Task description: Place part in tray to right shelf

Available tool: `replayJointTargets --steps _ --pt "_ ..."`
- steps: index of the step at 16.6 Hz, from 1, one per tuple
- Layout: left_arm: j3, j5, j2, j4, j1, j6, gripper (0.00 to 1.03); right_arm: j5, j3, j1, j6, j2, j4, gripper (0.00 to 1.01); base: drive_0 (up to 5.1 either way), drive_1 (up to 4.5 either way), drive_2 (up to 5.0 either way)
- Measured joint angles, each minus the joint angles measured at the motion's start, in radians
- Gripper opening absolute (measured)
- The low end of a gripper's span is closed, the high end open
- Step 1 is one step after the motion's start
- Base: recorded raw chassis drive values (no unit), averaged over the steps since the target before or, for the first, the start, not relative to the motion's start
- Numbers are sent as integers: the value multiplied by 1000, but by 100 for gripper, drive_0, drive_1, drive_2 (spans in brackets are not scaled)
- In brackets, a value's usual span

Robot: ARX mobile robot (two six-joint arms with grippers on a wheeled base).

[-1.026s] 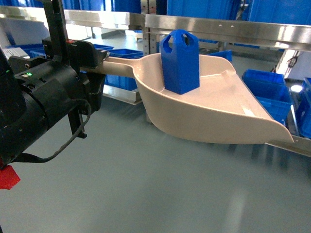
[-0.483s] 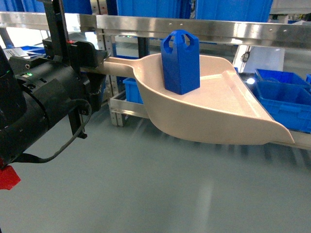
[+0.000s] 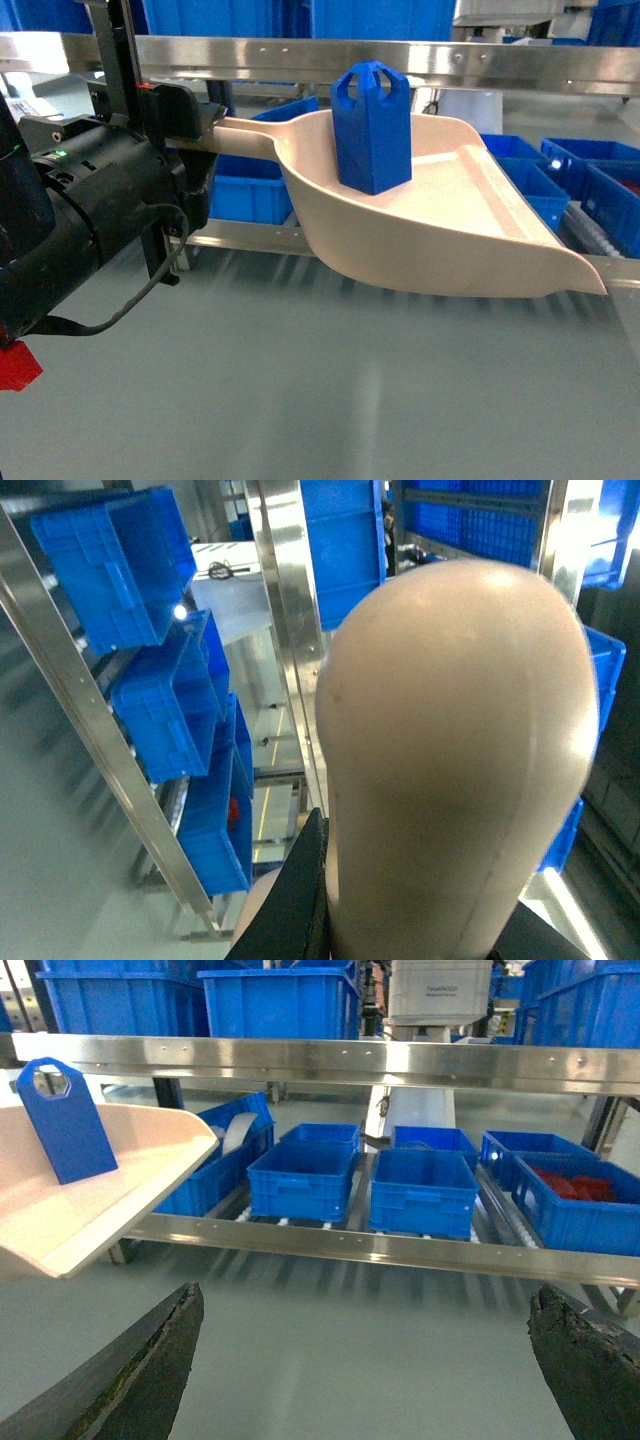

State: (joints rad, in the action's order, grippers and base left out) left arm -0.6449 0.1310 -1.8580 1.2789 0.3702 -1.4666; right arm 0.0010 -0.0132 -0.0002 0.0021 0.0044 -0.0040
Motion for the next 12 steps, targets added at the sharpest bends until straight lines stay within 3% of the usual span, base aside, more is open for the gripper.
replayJointTargets --steps 12 --pt "0 0 0 0 0 0 17 0 0 0 0 0 0 98 -153 -153 -153"
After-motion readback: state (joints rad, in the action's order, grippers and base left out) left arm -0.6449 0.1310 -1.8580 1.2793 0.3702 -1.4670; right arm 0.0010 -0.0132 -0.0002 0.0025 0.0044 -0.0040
